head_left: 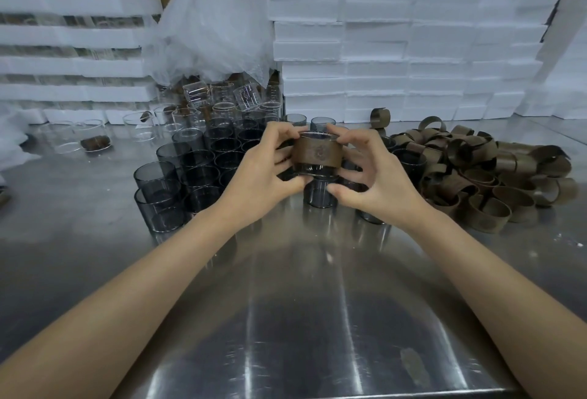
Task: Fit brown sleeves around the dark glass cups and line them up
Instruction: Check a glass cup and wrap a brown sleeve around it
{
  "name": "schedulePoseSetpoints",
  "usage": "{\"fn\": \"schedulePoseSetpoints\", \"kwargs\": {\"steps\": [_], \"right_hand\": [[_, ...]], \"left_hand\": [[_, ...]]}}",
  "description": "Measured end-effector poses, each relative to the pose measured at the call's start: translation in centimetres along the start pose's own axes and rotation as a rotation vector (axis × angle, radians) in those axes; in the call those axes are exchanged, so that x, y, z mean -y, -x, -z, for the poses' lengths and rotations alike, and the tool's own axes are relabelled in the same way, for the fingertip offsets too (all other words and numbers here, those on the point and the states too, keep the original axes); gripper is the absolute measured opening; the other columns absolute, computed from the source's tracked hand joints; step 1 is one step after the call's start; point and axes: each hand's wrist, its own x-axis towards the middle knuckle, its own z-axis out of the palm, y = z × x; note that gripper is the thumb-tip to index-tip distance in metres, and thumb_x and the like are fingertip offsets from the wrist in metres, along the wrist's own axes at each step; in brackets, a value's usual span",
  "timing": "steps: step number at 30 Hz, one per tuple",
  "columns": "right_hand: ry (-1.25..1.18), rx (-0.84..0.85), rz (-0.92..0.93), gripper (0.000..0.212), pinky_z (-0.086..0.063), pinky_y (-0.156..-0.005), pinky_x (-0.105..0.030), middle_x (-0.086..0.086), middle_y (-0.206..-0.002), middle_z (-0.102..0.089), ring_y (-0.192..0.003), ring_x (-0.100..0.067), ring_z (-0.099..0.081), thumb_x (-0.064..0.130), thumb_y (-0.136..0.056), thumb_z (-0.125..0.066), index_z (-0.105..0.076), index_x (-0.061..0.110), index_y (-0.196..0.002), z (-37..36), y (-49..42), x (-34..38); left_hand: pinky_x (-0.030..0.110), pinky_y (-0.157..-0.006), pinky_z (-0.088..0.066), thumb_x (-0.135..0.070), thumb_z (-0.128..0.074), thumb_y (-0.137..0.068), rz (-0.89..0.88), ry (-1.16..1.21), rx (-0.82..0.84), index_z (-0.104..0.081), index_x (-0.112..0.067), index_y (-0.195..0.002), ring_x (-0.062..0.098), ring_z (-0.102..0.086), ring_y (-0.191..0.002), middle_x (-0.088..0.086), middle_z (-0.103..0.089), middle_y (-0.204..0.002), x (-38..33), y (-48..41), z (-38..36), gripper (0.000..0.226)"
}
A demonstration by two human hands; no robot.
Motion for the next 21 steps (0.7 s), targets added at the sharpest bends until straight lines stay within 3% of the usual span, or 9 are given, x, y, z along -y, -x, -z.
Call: {"fn": "schedulePoseSetpoints", "kwargs": {"steps": [3, 8, 17, 21], "right_hand": [[0.018, -0.032, -0.026, 0.054, -0.053, -0.096, -0.036, 0.015, -0.141, -0.048, -0.133, -0.013, -0.048, 0.012, -0.073, -0.083, -0.048, 0.034, -0.108, -0.05, -0.23, 0.21], [0.051, -0.073, 0.004, 0.052, -0.056, -0.091, -0.031, 0.016, -0.127, -0.057, -0.125, -0.008, -0.055, 0.005, -0.071, -0.082, -0.051, 0.029, -0.105, 0.0, -0.16, 0.09], [0.013, -0.083, 0.0, 0.052, -0.054, -0.09, -0.026, 0.011, -0.122, -0.058, -0.121, -0.008, -0.057, 0.002, -0.069, -0.083, -0.053, 0.027, -0.104, -0.02, -0.17, -0.07], [-0.011, -0.085, -0.014, 0.051, -0.055, -0.091, -0.03, 0.008, -0.122, -0.059, -0.122, -0.011, -0.057, 0.001, -0.067, -0.083, -0.054, 0.024, -0.102, -0.07, -0.15, -0.07]], "left_hand": [[0.021, -0.093, -0.052, 0.001, -0.077, -0.078, 0.018, 0.029, 0.015, -0.041, -0.028, -0.099, 0.007, -0.065, -0.11, -0.007, -0.056, -0.131, -0.24, 0.04, 0.13, 0.051], [0.018, -0.087, -0.053, 0.004, -0.078, -0.075, 0.039, 0.037, 0.03, -0.041, -0.022, -0.095, 0.004, -0.067, -0.106, -0.013, -0.058, -0.123, -0.27, 0.13, 0.03, 0.05], [0.016, -0.086, -0.053, 0.004, -0.079, -0.074, 0.05, -0.022, 0.032, -0.04, -0.015, -0.097, 0.0, -0.065, -0.107, -0.013, -0.056, -0.125, -0.13, 0.13, 0.03, 0.049], [0.014, -0.087, -0.051, 0.003, -0.08, -0.073, 0.047, -0.044, 0.02, -0.042, -0.016, -0.097, -0.005, -0.062, -0.109, -0.01, -0.056, -0.128, -0.01, 0.13, -0.05, 0.049]]}}
